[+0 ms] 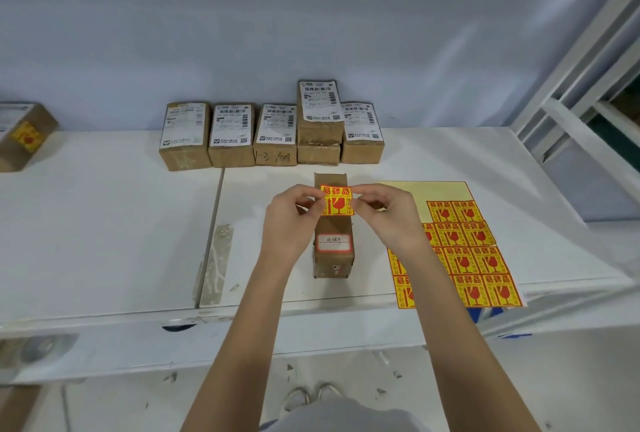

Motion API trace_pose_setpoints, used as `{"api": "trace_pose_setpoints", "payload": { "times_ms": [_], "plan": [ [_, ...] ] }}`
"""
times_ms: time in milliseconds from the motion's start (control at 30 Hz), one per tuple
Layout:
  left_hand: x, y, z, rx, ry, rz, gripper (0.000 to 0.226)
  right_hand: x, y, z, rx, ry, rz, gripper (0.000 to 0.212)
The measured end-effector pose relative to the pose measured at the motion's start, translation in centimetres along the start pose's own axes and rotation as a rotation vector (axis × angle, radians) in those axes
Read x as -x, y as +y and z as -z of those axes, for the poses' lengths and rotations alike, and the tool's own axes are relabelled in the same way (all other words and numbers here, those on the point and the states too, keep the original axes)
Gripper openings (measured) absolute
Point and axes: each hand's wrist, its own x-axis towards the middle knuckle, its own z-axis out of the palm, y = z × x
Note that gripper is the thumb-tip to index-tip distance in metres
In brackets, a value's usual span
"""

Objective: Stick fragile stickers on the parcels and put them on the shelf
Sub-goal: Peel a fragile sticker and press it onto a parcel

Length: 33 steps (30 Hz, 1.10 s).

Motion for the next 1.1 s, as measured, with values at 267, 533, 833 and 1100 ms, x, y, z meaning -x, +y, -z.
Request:
{"api": "trace_pose_setpoints", "payload": {
  "times_ms": [267, 533, 833, 1100],
  "plan": [
    [0.0, -0.5, -0.1, -0.057, 0.034, 0.020, 0.012, -0.2, 0.5, -0.5, 0.081, -0.029, 0.013, 0.024],
    [0.1, -0.4, -0.4, -0.100, 0.044, 0.022, 0.016, -0.1, 0.6, -0.7, 0.144, -0.006, 0.039, 0.023],
    [0.4, -0.4, -0.7, -0.147, 0.057, 0.021, 0.019, 0.3, 0.3, -0.9, 0.230, -0.003, 0.052, 0.024],
    [0.5, -0.2, -0.7, -0.173, 0.049, -0.008, 0.016, 0.1, -0.9, -0.6, 0.364, -0.049, 0.074, 0.024]
  ]
}}
